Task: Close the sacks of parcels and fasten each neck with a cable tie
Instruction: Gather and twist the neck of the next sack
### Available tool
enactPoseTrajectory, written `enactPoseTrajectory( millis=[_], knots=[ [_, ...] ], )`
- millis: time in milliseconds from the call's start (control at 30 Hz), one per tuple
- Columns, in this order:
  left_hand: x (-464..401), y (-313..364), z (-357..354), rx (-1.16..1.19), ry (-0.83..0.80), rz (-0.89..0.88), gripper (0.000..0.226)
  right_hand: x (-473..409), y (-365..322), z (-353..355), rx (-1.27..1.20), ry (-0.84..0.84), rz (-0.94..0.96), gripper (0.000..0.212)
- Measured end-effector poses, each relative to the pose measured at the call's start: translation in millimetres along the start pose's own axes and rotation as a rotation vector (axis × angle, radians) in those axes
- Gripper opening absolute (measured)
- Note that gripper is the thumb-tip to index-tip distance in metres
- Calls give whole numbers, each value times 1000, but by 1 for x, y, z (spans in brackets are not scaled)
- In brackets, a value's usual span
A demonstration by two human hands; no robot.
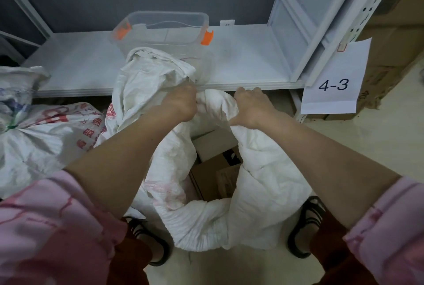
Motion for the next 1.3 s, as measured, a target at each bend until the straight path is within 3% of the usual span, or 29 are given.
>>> enactPoseTrajectory(
  millis=[67,133,233,333,433,567,733,833,867,933,967,1033,1133,1233,1300],
  knots=[
    [-4,-1,-1,27,-15,16,48,1,2,-4,35,110,-18,19],
    [-4,-1,-1,20,-43,17,52,-3,6,-5,-51,158,-89,8],
    [-10,-7,-3,109,-45,49,55,-6,5,-6,-263,88,-128,37],
    [-15,-8,-6,130,-62,63,55,-1,-8,-11,-173,35,-87,40],
    [-14,-18,-8,67,-79,60,55,-1,2,-6,-58,130,-77,3],
    [-8,-43,-11,-102,-78,173,42,-19,38,-6,-174,103,-179,21],
    [-14,-56,-20,27,-186,208,37,-29,43,-5,-399,-52,-228,24],
    [-4,-45,-20,-122,13,248,41,-22,42,-3,-562,-193,-208,32],
    [0,-34,-17,-214,132,172,47,-20,43,0,-602,-218,-208,30],
    [5,-6,-18,-185,315,-160,61,-18,44,3,-712,-238,-206,18],
    [7,8,-18,-102,296,-310,67,-17,44,4,-758,-241,-191,15],
    [5,29,-20,8,163,-435,68,-15,43,6,-800,-240,-140,10],
    [-8,47,-24,33,90,-354,28,-10,44,9,-848,-201,-110,10],
    [-23,47,-30,-40,112,-216,24,-9,51,14,-718,0,-139,4],
    [-29,43,-31,-88,128,-83,26,-5,54,19,-471,64,-203,32]
  ],
)
Point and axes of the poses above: each hand's wrist, its own x-axis away from the middle knuckle, its own z-axis out of the back of the hand, y = z × x, the point moved 2 cm from there along -x, towards the middle knuckle, and after that the axes turned 2 degrees about -z, right-handed, at the moved point
